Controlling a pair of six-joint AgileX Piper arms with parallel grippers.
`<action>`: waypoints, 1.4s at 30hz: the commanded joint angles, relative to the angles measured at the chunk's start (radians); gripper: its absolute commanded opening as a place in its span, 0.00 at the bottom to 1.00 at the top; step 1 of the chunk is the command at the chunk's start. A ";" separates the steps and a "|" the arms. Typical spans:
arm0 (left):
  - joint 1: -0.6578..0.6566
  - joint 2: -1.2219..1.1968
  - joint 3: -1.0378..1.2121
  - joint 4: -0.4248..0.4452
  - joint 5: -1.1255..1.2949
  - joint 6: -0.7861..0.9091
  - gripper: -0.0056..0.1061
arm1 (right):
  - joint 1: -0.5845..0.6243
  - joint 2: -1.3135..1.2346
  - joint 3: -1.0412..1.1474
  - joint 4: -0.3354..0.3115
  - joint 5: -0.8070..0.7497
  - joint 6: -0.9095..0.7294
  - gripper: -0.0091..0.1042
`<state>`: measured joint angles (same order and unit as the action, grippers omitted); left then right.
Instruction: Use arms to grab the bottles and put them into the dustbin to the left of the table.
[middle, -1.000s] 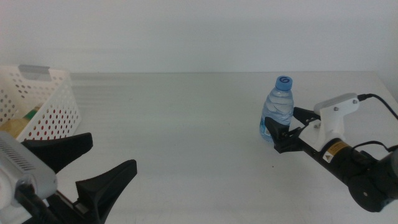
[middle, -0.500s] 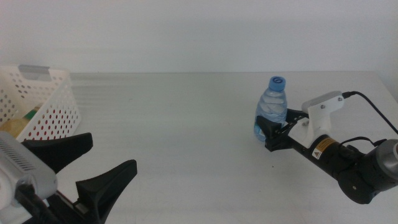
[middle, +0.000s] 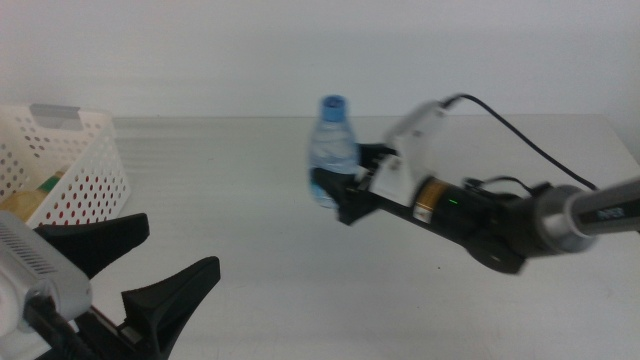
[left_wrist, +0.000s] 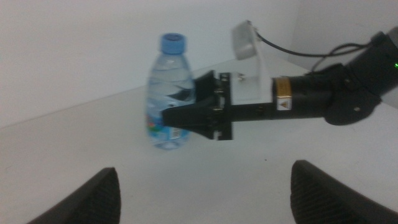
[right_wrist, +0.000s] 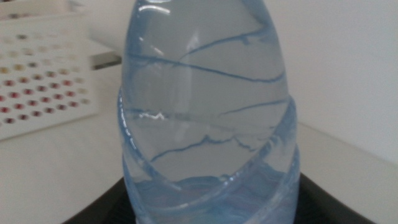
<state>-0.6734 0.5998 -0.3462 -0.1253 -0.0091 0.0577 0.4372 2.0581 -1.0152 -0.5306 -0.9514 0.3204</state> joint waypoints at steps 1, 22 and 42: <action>-0.004 -0.003 -0.027 -0.012 -0.080 -0.014 0.86 | 0.037 -0.064 -0.098 0.000 -0.065 0.010 0.08; -0.004 -0.003 -0.027 -0.012 -0.080 -0.014 0.86 | 0.127 0.199 -0.454 0.004 -0.036 0.076 0.08; -0.004 -0.003 -0.027 -0.012 -0.080 -0.014 0.86 | 0.131 0.278 -0.555 0.090 0.064 -0.023 0.10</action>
<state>-0.6734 0.5998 -0.3462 -0.1253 -0.0110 0.0577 0.5695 2.4168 -1.5324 -0.4661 -0.7777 0.3177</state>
